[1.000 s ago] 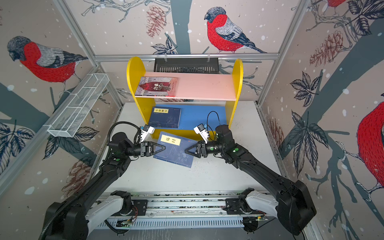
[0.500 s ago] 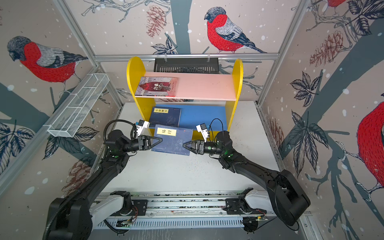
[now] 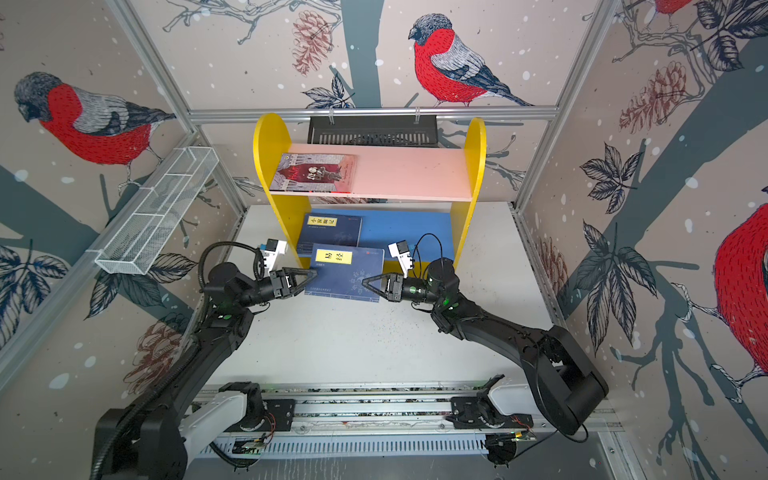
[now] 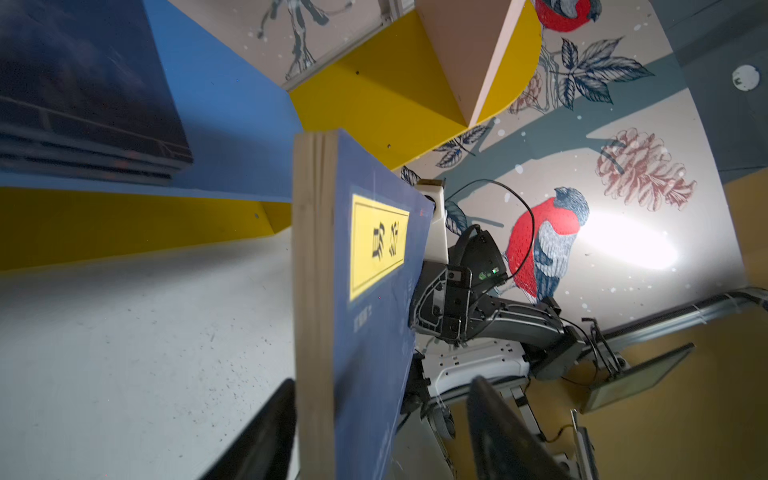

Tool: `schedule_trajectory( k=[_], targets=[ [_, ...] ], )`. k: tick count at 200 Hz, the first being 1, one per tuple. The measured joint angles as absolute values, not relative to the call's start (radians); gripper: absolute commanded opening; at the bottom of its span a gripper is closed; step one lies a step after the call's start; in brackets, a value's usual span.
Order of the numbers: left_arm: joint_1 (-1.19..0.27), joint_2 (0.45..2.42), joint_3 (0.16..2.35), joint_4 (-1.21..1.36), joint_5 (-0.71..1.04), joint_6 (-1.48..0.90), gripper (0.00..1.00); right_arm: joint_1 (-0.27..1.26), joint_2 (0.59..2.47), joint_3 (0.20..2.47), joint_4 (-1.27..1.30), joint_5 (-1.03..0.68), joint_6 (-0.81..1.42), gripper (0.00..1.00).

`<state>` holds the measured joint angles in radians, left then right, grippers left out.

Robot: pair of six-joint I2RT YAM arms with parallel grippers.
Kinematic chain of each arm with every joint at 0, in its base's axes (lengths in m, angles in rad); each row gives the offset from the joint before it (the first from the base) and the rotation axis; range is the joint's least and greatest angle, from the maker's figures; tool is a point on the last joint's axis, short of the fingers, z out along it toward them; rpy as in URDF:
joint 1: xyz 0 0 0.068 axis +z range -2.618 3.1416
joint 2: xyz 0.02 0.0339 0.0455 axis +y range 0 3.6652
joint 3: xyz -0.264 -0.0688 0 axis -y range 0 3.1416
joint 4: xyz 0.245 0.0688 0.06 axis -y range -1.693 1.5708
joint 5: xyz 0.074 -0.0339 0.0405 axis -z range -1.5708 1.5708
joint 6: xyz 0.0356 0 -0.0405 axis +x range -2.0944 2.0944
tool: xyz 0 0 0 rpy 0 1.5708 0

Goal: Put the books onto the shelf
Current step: 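Carry the paperback onto the blue shelf stack with the right gripper while the left withdraws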

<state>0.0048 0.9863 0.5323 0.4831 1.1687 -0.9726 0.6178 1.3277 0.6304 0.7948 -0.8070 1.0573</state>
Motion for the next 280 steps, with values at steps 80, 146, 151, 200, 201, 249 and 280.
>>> schedule_trajectory(
  k=[80, 146, 151, 200, 201, 249, 280],
  targets=[
    [0.113, 0.937, 0.641, 0.176, 1.126, -0.75, 0.78, 0.486, 1.43, 0.774, 0.677, -0.839, 0.997, 0.01],
    [0.113, 0.941, 0.715, 0.064, 1.168, -0.631, 0.78, 0.443, 1.635, 0.895, 0.703, -0.87, 1.025, 0.01],
    [0.113, 0.94, 0.715, 0.06, 1.174, -0.629, 0.78, 0.443, 1.652, 0.906, 0.714, -0.872, 1.033, 0.01],
    [0.113, 0.93, 0.709, 0.071, 1.209, -0.632, 0.78, 0.438, 1.798, 1.038, 0.808, -0.915, 1.126, 0.01],
    [0.113, 0.93, 0.709, 0.071, 1.209, -0.632, 0.78, 0.438, 1.8, 1.04, 0.809, -0.915, 1.126, 0.01],
    [0.114, 0.928, 0.675, 0.104, 1.233, -0.659, 0.78, 0.436, 1.914, 1.172, 0.789, -0.948, 1.13, 0.01],
    [0.114, 0.93, 0.673, 0.115, 1.244, -0.673, 0.78, 0.436, 1.956, 1.243, 0.733, -0.958, 1.114, 0.01]
  ],
)
